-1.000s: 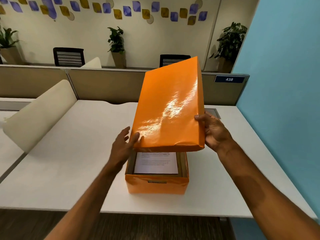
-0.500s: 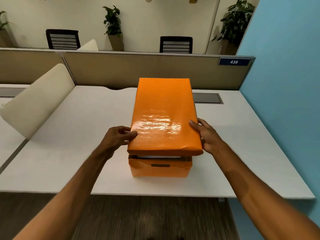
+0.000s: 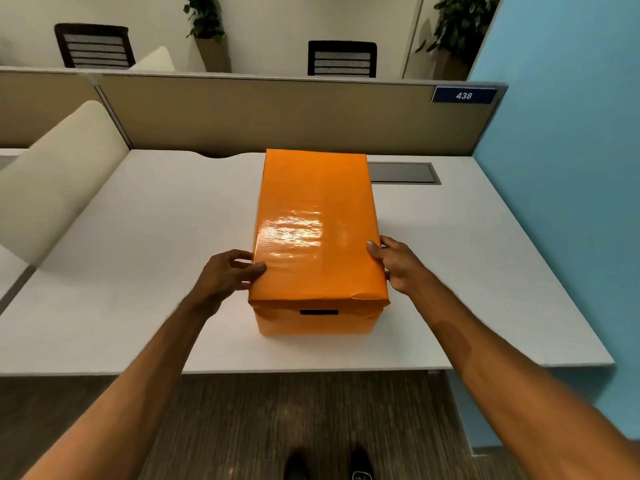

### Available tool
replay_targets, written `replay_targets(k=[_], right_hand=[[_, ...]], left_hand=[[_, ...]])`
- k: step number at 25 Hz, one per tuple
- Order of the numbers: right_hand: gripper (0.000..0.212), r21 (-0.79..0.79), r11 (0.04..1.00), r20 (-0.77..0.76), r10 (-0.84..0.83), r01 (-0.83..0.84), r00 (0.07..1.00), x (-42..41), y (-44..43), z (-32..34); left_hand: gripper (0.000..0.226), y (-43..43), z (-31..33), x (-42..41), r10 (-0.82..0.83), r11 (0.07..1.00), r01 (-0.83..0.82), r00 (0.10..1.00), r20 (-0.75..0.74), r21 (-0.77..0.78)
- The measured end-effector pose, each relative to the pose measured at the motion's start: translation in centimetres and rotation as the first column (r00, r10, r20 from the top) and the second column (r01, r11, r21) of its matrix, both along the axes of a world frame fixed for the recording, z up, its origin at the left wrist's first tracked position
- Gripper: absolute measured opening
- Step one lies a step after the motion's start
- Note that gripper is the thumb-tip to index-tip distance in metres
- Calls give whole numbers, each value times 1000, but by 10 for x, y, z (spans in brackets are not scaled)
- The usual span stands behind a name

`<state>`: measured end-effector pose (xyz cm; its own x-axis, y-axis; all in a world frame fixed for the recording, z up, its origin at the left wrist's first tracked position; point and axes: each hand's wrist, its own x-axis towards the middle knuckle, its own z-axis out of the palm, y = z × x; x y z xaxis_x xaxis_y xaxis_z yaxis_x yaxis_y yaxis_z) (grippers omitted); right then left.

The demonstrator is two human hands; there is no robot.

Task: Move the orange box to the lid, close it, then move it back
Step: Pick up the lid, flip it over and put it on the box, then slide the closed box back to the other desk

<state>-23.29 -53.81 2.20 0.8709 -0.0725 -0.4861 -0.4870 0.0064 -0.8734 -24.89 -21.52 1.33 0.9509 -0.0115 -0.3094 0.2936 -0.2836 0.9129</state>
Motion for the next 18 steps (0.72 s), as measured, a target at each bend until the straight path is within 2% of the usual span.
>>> replay_targets(k=[9,18], right_hand=[[49,-222,975,39,10,-2,999,1,6,-24],[54,-205,978,50,-32,42,998,-3,7,-28]], left_hand=[[49,1,-26,-2,-14,999,12,999,-38,-47],[63,0,-28,13,-15,985,-7,992,-126,-171]])
